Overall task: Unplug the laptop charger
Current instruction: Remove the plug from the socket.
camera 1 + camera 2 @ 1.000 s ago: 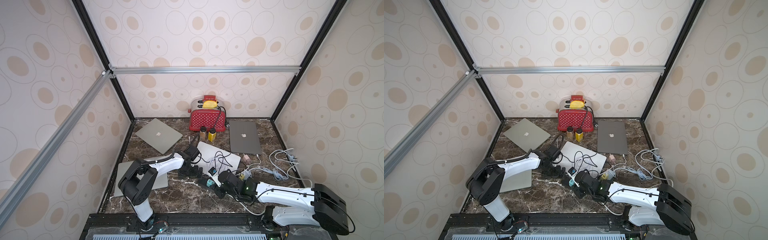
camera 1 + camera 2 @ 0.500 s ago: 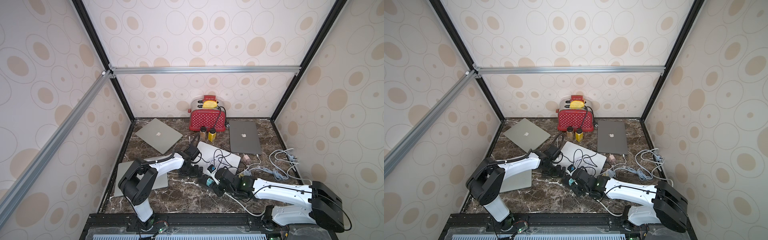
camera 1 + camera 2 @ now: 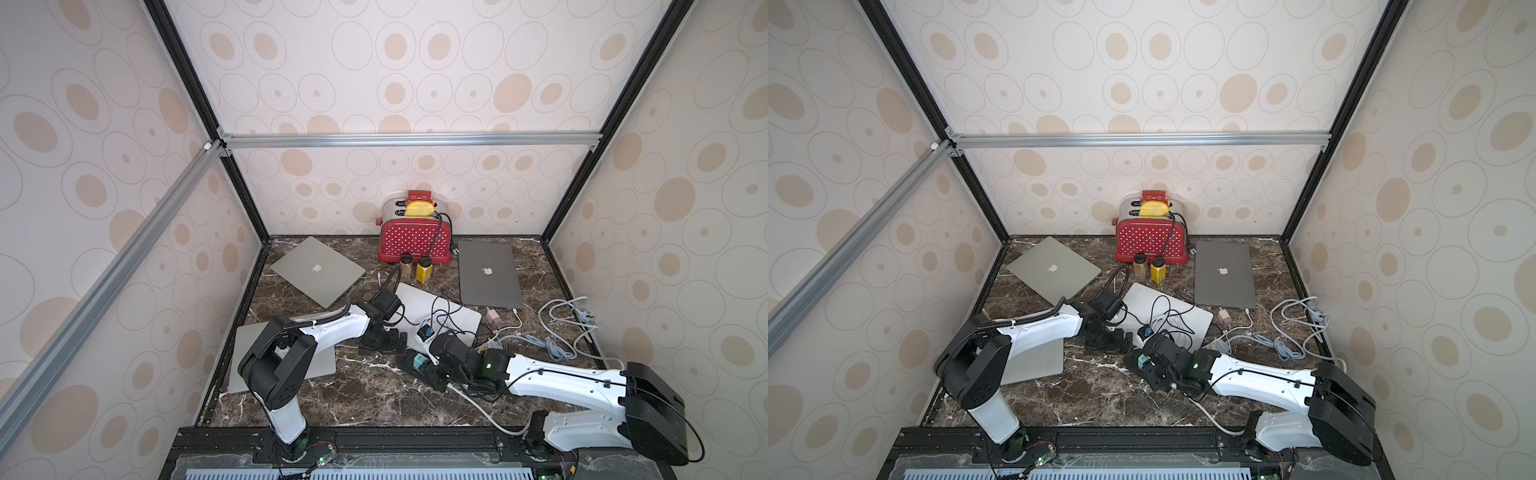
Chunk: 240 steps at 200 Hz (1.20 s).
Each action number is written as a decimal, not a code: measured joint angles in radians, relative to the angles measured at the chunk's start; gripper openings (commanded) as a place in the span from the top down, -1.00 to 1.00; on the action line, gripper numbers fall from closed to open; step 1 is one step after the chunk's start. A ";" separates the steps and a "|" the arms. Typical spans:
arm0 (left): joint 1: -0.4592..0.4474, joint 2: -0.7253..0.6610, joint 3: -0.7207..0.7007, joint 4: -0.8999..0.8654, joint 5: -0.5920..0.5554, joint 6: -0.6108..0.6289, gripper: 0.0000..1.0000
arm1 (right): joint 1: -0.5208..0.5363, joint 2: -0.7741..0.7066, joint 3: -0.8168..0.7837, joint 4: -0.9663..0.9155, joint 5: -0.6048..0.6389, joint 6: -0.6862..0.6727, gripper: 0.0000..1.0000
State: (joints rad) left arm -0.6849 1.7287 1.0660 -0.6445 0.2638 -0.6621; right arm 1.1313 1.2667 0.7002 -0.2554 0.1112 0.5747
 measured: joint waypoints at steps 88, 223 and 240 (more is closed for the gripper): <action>-0.003 0.015 0.019 0.003 -0.002 0.000 -0.98 | -0.023 0.003 0.019 -0.031 -0.020 0.053 1.00; -0.009 0.026 0.032 0.005 -0.003 0.004 -0.98 | -0.015 0.015 0.031 -0.032 -0.014 0.077 1.00; -0.010 0.024 0.028 0.001 -0.003 0.005 -0.98 | -0.012 0.022 0.019 -0.011 -0.025 0.097 1.00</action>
State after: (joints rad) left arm -0.6949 1.7523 1.0943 -0.6437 0.2611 -0.6571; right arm 1.1194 1.2884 0.7189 -0.2668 0.0864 0.6712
